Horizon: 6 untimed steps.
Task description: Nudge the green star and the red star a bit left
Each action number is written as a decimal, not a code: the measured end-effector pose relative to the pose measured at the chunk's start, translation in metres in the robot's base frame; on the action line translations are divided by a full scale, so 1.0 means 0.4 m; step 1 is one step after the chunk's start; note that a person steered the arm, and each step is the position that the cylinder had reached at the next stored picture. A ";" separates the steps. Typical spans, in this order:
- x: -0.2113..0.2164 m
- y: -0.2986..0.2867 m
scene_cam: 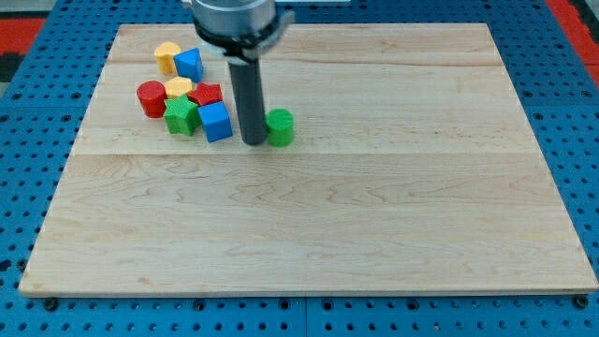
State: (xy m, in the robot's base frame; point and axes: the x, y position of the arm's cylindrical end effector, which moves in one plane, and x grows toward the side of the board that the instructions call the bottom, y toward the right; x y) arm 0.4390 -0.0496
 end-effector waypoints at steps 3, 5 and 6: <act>-0.148 0.064; -0.263 -0.057; -0.236 -0.113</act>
